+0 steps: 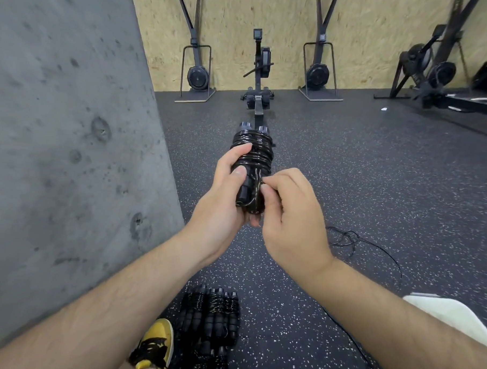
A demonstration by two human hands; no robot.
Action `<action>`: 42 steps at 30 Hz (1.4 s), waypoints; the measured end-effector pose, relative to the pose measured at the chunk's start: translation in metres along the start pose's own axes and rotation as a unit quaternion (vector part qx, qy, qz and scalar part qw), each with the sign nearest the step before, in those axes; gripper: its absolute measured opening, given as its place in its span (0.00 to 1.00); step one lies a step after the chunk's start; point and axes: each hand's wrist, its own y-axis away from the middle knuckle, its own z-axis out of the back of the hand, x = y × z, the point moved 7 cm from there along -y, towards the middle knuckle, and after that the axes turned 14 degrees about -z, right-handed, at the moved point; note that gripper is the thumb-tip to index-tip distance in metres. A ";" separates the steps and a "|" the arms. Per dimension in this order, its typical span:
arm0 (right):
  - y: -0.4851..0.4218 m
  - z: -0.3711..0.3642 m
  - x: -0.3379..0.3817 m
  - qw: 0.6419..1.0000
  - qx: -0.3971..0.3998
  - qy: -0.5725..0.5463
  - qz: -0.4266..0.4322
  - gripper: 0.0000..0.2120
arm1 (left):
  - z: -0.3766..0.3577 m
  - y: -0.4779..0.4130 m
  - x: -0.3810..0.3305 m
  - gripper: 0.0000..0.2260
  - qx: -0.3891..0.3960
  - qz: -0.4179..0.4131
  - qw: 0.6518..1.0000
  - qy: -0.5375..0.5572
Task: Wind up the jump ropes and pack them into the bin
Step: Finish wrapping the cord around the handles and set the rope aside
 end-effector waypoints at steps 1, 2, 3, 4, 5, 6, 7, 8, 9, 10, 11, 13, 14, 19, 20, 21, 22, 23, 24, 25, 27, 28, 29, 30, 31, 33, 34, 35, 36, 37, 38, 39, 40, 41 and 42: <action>0.001 0.000 -0.003 0.999 0.004 -0.034 -0.031 0.06 | 0.001 0.000 0.000 0.17 0.003 -0.004 1.000 -0.006; 0.002 0.001 -0.004 0.996 0.008 -0.068 -0.060 0.06 | 0.001 0.000 -0.001 0.17 0.005 -0.007 1.000 -0.008; 0.002 0.002 -0.003 0.991 0.015 -0.103 -0.087 0.06 | 0.002 0.000 -0.001 0.17 0.005 -0.011 1.000 -0.008; 0.002 0.002 -0.001 0.983 0.025 -0.138 -0.114 0.06 | 0.003 -0.001 -0.002 0.17 0.005 -0.014 1.000 -0.007; 0.002 0.002 0.000 0.975 0.039 -0.168 -0.140 0.06 | 0.003 -0.001 -0.003 0.17 0.005 -0.016 1.000 -0.004; 0.002 0.000 0.000 0.966 0.054 -0.192 -0.166 0.06 | 0.003 -0.001 -0.004 0.17 0.004 -0.016 1.000 -0.001; 0.003 -0.002 -0.001 0.955 0.068 -0.218 -0.192 0.07 | 0.004 -0.001 -0.004 0.17 0.003 -0.013 1.000 0.004; 0.003 -0.005 -0.002 0.942 0.079 -0.245 -0.216 0.07 | 0.005 -0.001 -0.004 0.17 0.001 -0.011 1.000 0.009; 0.003 -0.006 -0.004 0.929 0.090 -0.269 -0.237 0.08 | 0.006 -0.001 -0.004 0.17 0.002 -0.009 1.000 0.015; 0.002 -0.008 -0.006 0.917 0.102 -0.288 -0.258 0.08 | 0.006 -0.001 -0.003 0.17 0.004 -0.010 1.000 0.020; 0.001 -0.008 -0.007 0.907 0.114 -0.299 -0.273 0.08 | 0.007 -0.001 -0.004 0.17 0.006 -0.011 1.000 0.023; -0.004 -0.006 -0.006 0.911 0.122 -0.282 -0.276 0.08 | 0.006 -0.003 -0.004 0.17 0.009 -0.011 1.000 0.027; -0.006 -0.004 -0.005 0.927 0.112 -0.247 -0.261 0.07 | 0.007 -0.004 -0.003 0.17 0.007 -0.011 1.000 0.028; -0.007 0.002 0.007 0.975 0.073 -0.125 -0.171 0.13 | 0.011 -0.006 -0.003 0.16 0.015 -0.016 1.000 0.004; -0.007 0.002 0.010 0.977 0.075 -0.122 -0.157 0.13 | 0.011 -0.006 -0.002 0.16 0.019 -0.010 1.000 -0.005; -0.007 0.001 0.014 0.981 0.075 -0.115 -0.140 0.12 | 0.010 -0.005 -0.001 0.16 0.023 -0.003 1.000 -0.013; -0.008 0.000 0.015 0.983 0.074 -0.108 -0.127 0.11 | 0.010 -0.004 0.000 0.16 0.025 0.003 0.999 -0.020; -0.008 -0.002 0.015 0.984 0.078 -0.101 -0.123 0.11 | 0.009 -0.004 0.001 0.16 0.028 0.006 0.999 -0.023; -0.009 -0.004 0.013 0.984 0.081 -0.094 -0.124 0.10 | 0.008 -0.004 0.002 0.16 0.030 0.007 0.999 -0.026; -0.011 -0.006 0.010 0.984 0.082 -0.089 -0.129 0.10 | 0.008 -0.004 0.003 0.16 0.033 0.006 0.999 -0.029; -0.014 -0.008 0.006 0.985 0.082 -0.071 -0.135 0.09 | 0.008 -0.003 0.004 0.16 0.041 0.003 0.998 -0.036; -0.016 -0.008 0.006 0.986 0.083 -0.054 -0.131 0.08 | 0.009 -0.003 0.005 0.16 0.047 0.002 0.998 -0.039; -0.018 -0.008 0.007 0.988 0.087 -0.036 -0.120 0.07 | 0.009 -0.003 0.006 0.16 0.054 0.001 0.998 -0.040; -0.020 -0.009 0.008 0.990 0.095 -0.017 -0.105 0.06 | 0.009 -0.003 0.007 0.16 0.061 0.000 0.997 -0.042; -0.021 -0.008 0.009 0.990 0.104 0.003 -0.091 0.06 | 0.009 -0.003 0.007 0.17 0.068 -0.003 0.997 -0.044; -0.022 -0.006 0.010 0.990 0.111 0.055 -0.060 0.05 | 0.009 -0.004 0.006 0.17 0.081 -0.012 0.995 -0.057; -0.021 -0.005 0.012 0.990 0.100 0.091 -0.035 0.05 | 0.009 -0.005 0.006 0.17 0.090 -0.016 0.994 -0.065; -0.021 -0.003 0.014 0.988 0.085 0.127 -0.007 0.05 | 0.010 -0.006 0.006 0.16 0.099 -0.018 0.992 -0.070; -0.020 -0.002 0.017 0.985 0.072 0.154 0.018 0.05 | 0.010 -0.006 0.008 0.17 0.110 -0.018 0.991 -0.075; -0.020 -0.001 0.018 0.983 0.065 0.167 0.034 0.06 | 0.010 -0.006 0.009 0.19 0.122 -0.015 0.989 -0.081; -0.022 -0.001 0.018 0.983 0.067 0.169 0.038 0.06 | 0.010 -0.005 0.012 0.20 0.135 -0.012 0.987 -0.091; -0.024 0.000 0.017 0.984 0.071 0.161 0.032 0.07 | 0.009 -0.003 0.015 0.20 0.146 -0.009 0.984 -0.098; -0.026 0.001 0.015 0.987 0.077 0.142 0.014 0.07 | 0.008 -0.002 0.018 0.20 0.153 -0.006 0.983 -0.101; -0.029 0.002 0.011 0.990 0.080 0.117 -0.008 0.06 | 0.008 -0.001 0.020 0.20 0.156 -0.002 0.983 -0.100; -0.031 0.003 0.007 0.992 0.079 0.093 -0.029 0.05 | 0.008 -0.002 0.022 0.19 0.154 0.001 0.983 -0.103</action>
